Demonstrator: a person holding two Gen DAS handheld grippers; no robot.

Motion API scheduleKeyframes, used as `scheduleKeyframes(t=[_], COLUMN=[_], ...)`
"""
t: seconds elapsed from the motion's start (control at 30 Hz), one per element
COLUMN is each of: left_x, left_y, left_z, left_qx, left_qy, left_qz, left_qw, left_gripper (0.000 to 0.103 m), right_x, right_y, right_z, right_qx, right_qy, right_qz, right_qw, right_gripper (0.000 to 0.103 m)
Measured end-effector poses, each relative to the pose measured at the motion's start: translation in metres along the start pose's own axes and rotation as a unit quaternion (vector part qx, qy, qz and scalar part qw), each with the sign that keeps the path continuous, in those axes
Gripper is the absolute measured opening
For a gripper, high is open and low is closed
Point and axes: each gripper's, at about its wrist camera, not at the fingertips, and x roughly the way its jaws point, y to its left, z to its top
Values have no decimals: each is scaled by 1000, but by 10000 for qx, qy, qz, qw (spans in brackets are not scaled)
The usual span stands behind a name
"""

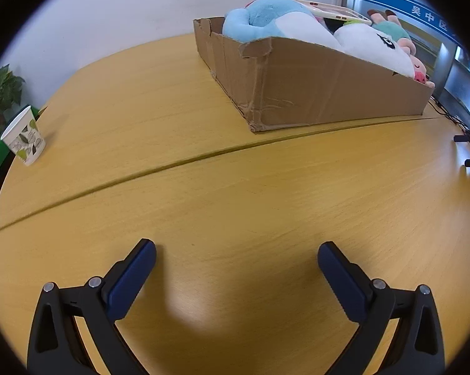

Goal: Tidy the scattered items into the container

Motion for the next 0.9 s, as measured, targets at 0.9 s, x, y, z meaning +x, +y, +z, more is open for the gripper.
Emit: scheduleKeyframes(t=[0.9], left_x=[8], left_y=[52], left_z=[15], left_qx=[483], left_qy=[20], left_qz=[-308], left_qw=[9984], left_gripper=[103], right_x=[-11], right_y=[-33], right_z=[-12], right_qx=[-275], right_qy=[32], right_qz=[161], right_qw=[9995], right_gripper=[103])
